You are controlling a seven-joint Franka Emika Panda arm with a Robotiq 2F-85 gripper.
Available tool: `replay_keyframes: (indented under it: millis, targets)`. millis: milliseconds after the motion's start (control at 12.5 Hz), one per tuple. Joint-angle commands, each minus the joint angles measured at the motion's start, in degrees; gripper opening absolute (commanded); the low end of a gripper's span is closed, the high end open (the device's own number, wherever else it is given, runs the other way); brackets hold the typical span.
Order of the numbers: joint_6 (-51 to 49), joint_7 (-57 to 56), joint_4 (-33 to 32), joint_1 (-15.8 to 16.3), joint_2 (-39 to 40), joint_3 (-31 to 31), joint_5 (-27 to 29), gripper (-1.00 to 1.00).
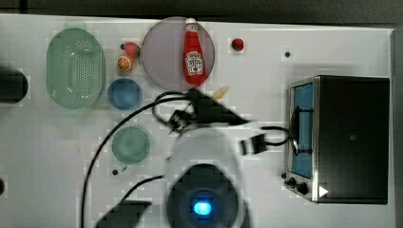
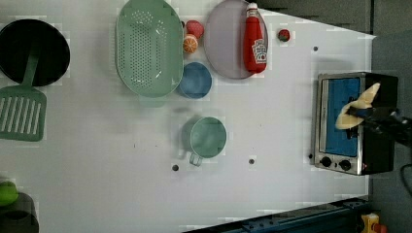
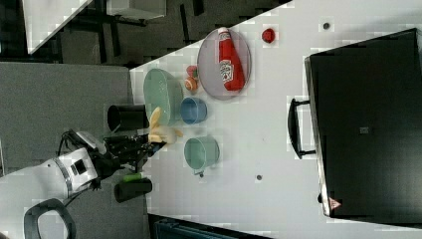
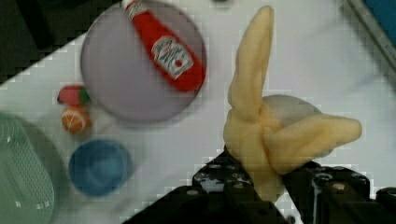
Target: Pick Banana and place it in mug.
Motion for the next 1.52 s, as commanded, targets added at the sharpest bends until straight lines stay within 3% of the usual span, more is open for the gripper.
replay_keyframes:
  millis: [80,560,1120,1200,1520]
  targets:
    - [-2.8,14.9,-2.5,3.8,2.6,8.2,-0.5,-0.43]
    - [0.4,37.7,-2.5,4.7,11.1,19.4,1.1,-0.43]
    - [17.3,38.2,-3.4,4.6,27.1,20.7,1.6,-0.43]
    - [17.4,38.2,-3.5,4.6,28.1,20.3,1.4,-0.36]
    - [18.4,38.2,-4.0,4.6,28.5,19.7,1.3,0.52]
